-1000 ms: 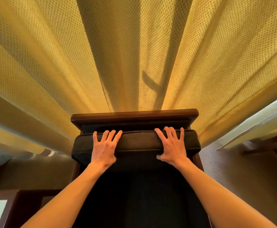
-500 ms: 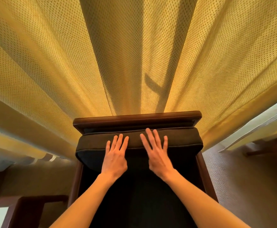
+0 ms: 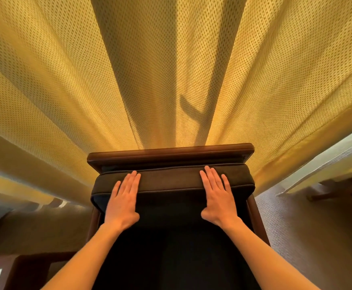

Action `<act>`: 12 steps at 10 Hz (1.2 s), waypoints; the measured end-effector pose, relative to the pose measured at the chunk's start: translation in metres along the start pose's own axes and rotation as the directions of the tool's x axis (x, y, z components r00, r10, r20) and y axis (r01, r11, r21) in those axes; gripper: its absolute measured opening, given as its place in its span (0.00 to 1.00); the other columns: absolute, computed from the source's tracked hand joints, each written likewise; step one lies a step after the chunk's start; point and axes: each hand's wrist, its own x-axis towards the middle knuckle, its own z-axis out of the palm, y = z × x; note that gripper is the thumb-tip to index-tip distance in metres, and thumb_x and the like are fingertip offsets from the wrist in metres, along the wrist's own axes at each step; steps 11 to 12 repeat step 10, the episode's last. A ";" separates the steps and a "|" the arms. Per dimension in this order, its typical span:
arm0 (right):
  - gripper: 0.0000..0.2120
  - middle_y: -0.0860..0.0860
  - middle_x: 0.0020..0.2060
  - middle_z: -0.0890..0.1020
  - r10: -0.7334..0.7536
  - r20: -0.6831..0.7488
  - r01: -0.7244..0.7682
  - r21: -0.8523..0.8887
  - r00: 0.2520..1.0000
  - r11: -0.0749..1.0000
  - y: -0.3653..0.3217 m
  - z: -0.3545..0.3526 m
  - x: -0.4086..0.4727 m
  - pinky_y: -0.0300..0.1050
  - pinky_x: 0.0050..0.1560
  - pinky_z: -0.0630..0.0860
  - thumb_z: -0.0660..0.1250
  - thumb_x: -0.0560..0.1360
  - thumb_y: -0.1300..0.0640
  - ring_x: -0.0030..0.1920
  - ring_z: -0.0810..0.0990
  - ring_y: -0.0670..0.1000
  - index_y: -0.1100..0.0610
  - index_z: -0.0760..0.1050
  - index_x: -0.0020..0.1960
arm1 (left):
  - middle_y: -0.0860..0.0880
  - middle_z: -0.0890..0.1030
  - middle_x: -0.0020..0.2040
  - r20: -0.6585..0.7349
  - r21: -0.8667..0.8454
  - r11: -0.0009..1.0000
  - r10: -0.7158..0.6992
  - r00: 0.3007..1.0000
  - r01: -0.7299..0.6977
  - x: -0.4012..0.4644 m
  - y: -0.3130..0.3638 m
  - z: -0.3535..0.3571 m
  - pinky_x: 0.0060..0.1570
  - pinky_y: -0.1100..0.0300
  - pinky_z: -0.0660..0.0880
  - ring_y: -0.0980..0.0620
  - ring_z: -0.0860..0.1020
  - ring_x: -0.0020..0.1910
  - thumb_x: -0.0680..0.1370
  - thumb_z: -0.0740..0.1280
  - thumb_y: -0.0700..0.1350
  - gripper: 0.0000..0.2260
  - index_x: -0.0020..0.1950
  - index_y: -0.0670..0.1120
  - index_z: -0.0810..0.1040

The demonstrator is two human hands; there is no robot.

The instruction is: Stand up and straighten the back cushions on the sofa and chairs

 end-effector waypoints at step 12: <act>0.36 0.53 0.77 0.58 0.153 0.228 -0.170 0.055 0.962 0.984 -0.003 -0.120 -0.061 0.70 0.73 0.47 0.66 0.72 0.53 0.78 0.51 0.57 0.54 0.56 0.78 | 0.48 0.61 0.78 0.082 -0.102 0.982 -0.150 0.985 0.158 -0.077 -0.022 -0.102 0.72 0.40 0.59 0.47 0.57 0.77 0.73 0.64 0.47 0.33 0.78 0.52 0.59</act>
